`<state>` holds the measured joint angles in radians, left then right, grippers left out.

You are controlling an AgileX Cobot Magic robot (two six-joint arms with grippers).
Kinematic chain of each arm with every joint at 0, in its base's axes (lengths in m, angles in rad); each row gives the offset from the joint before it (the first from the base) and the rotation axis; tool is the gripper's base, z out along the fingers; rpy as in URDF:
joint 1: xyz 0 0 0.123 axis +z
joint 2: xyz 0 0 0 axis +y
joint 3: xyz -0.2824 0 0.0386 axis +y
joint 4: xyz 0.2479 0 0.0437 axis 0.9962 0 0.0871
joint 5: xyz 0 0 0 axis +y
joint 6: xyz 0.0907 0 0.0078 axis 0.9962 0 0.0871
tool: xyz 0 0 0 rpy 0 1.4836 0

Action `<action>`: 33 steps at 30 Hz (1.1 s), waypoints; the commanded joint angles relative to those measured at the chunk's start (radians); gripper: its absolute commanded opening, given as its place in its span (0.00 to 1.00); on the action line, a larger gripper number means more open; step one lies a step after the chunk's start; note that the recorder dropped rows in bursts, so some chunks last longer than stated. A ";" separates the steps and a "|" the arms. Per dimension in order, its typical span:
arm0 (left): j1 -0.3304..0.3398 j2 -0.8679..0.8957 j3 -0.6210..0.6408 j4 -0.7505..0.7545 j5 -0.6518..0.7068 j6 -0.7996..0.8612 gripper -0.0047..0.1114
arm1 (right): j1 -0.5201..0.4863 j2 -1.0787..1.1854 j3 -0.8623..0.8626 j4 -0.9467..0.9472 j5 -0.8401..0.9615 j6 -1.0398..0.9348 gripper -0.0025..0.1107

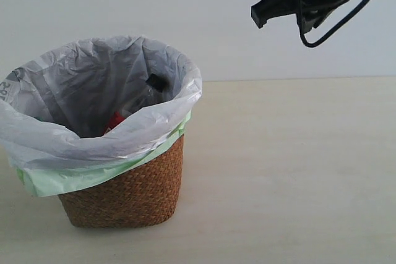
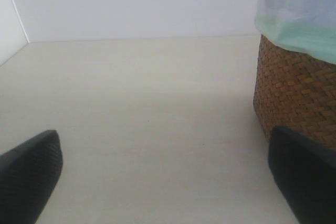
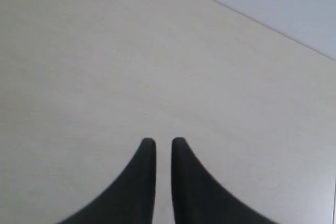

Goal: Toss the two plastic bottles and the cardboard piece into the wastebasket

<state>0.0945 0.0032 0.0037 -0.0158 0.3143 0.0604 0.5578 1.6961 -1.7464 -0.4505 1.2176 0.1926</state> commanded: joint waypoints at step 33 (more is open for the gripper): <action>-0.005 -0.003 -0.004 -0.002 -0.007 -0.009 0.97 | -0.001 -1.285 0.970 0.187 -0.316 0.209 0.03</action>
<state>0.0945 0.0032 0.0037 -0.0158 0.3143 0.0604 0.5578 0.4245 -0.7819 -0.2625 0.9000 0.3959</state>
